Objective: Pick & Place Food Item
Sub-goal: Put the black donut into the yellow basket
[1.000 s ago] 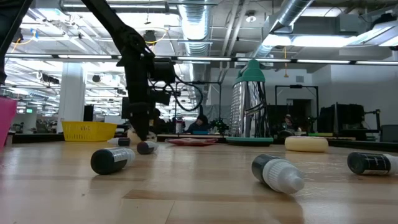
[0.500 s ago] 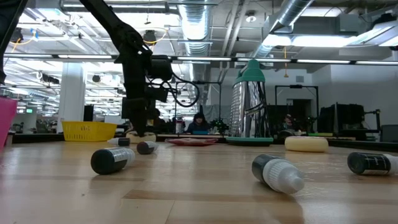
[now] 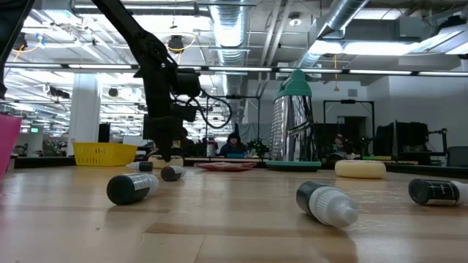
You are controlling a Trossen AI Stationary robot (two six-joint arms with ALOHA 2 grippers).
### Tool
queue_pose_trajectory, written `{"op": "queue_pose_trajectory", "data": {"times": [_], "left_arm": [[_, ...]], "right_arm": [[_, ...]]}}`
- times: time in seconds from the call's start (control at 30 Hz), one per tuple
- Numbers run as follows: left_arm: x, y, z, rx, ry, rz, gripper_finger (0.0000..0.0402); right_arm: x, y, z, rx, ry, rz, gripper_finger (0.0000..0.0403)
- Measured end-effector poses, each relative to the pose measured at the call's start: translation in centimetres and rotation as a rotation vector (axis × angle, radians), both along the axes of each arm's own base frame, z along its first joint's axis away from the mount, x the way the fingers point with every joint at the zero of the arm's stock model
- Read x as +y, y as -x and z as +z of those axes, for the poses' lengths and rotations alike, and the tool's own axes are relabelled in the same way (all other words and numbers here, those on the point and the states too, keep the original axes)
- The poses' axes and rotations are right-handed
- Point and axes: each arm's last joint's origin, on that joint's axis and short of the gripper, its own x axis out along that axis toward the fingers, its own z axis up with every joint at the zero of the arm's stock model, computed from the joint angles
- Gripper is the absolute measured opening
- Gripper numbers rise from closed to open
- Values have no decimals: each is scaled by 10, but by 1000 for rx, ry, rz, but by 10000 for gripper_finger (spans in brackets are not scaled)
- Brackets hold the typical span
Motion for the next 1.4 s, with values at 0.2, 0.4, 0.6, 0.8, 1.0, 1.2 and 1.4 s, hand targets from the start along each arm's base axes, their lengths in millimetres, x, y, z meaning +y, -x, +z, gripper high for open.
{"op": "queue_pose_trajectory", "data": {"times": [0.2,0.4,0.6,0.8,1.0,1.2,1.4], "left_arm": [[-6,-5,-10,38,13,-23,252],[-1,-2,-11,35,19,2,228],[2,0,-10,19,37,54,164],[2,-4,1,-53,73,92,127],[8,-11,28,-153,27,118,109],[10,5,59,-155,-93,255,104],[3,47,85,31,-207,502,104]], "right_arm": [[0,0,0,-4,-7,5,113],[0,0,0,-5,-13,13,113],[0,0,0,-5,-13,13,113],[0,0,0,-5,-13,13,113],[0,0,0,-5,-13,11,113],[0,0,0,-7,-14,15,113],[0,0,0,-9,-14,14,113]]}}
